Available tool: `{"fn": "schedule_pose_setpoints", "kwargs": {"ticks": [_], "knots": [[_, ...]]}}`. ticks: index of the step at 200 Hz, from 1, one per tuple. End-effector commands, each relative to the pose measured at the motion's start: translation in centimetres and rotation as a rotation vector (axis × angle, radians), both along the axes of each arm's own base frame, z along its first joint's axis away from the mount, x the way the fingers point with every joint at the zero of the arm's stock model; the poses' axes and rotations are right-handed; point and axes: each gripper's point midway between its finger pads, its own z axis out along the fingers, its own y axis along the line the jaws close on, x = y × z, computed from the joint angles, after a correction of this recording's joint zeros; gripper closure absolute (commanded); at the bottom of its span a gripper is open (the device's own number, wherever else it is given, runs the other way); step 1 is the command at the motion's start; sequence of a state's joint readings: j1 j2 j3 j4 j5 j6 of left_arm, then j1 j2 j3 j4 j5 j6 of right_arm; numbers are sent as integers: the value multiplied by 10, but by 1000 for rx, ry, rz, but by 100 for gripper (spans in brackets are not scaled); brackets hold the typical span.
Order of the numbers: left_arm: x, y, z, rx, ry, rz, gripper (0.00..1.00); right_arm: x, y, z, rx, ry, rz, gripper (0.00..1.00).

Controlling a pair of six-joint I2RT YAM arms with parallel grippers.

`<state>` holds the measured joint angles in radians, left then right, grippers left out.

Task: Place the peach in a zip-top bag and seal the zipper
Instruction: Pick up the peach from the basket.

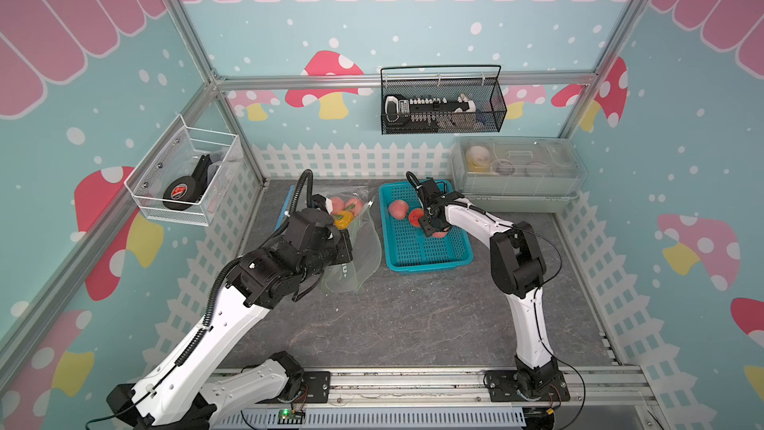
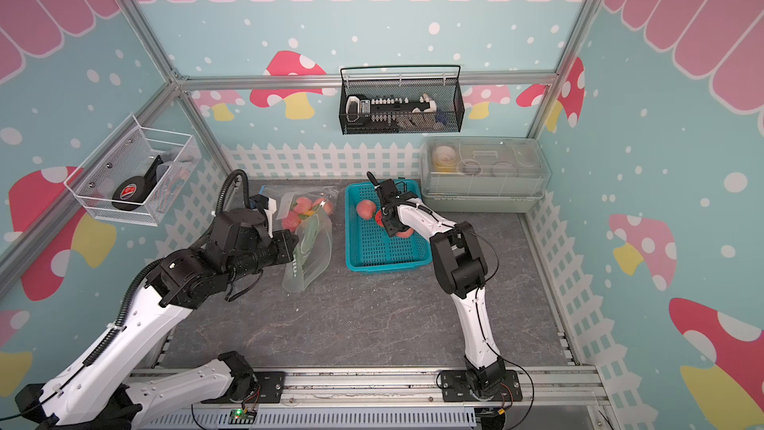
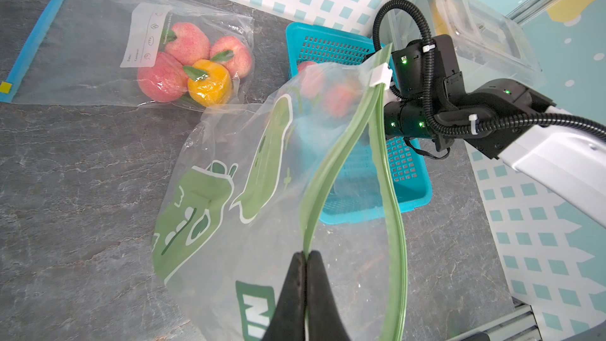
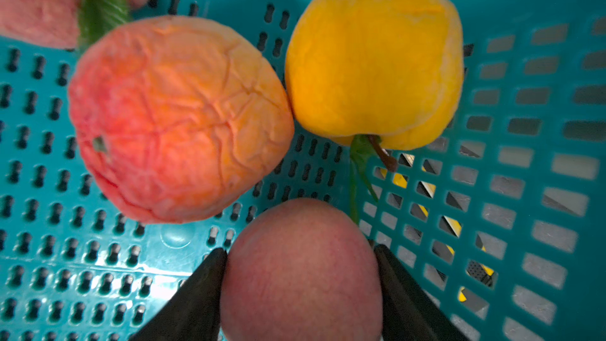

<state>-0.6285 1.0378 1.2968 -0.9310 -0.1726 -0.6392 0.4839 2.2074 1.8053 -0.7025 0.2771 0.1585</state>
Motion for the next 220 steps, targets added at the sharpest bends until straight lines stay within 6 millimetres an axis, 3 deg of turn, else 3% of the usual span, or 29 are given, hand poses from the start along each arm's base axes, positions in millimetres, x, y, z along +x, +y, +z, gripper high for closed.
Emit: {"fn": "schedule_pose_setpoints", "kwargs": {"ticks": [1,51,58,87,127,154,191,220], "knots": [[2,6,7,13,-21,16,100,-11,4,11,81,17,-5,35],[2,4,9,1,-27,13,100,-26,21,78,368,-105,1,37],[2,4,10,-3,-30,14,100,-30,26,104,430,-150,20,37],[5,3,12,-15,-41,22,100,-51,45,158,647,-237,97,36],[8,3,19,-55,-69,47,100,-88,74,238,958,-328,270,36],[9,3,21,-74,-78,61,100,-125,99,285,1120,-348,460,36],[12,1,18,-72,-70,61,100,-175,134,325,1232,-340,673,37],[14,-3,15,-71,-58,52,100,-205,158,341,1264,-320,796,37]]}}
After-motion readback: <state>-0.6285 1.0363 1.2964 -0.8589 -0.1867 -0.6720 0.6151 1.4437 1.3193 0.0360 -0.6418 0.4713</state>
